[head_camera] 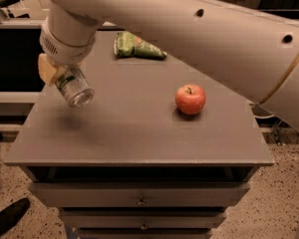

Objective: Place 7up can upright

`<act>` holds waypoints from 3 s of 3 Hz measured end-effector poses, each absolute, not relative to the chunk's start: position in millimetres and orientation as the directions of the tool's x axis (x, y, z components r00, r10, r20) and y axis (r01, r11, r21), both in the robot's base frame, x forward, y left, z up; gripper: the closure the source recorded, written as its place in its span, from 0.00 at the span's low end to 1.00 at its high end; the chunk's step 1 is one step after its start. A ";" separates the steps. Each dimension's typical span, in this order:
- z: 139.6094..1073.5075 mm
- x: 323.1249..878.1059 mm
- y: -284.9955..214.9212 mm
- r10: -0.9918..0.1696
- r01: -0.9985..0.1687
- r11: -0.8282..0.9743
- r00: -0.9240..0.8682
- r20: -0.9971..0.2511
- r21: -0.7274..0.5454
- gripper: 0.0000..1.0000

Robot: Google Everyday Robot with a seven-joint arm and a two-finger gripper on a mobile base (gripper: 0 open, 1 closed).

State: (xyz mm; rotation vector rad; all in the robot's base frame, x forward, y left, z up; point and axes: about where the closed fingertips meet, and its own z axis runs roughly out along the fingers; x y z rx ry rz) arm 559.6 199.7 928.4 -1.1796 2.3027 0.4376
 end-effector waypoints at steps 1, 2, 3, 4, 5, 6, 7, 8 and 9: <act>968.3 568.2 199.7 -0.548 -0.864 0.492 -0.401 -0.734 0.106 1.00; 1009.3 564.0 198.2 -0.344 -0.907 0.391 -0.304 -0.888 0.159 1.00; 1017.6 555.5 185.1 -0.354 -0.918 0.385 -0.246 -0.902 0.099 1.00; 1025.8 545.8 192.8 -0.297 -0.910 0.414 -0.135 -0.945 -0.001 1.00; 1015.8 548.1 205.5 -0.263 -0.891 0.448 -0.050 -0.964 -0.076 1.00; 1008.4 560.3 209.2 -0.205 -0.863 0.488 0.030 -0.978 -0.129 1.00; 996.3 577.8 204.2 -0.148 -0.840 0.520 0.090 -0.985 -0.155 1.00; 978.2 591.4 197.3 -0.116 -0.826 0.540 0.121 -0.986 -0.165 1.00; 952.8 601.6 201.8 -0.104 -0.828 0.533 0.143 -0.984 -0.177 1.00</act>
Offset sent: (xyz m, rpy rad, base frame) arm 0.0067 -0.0617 0.1153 0.5760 -0.5791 0.4563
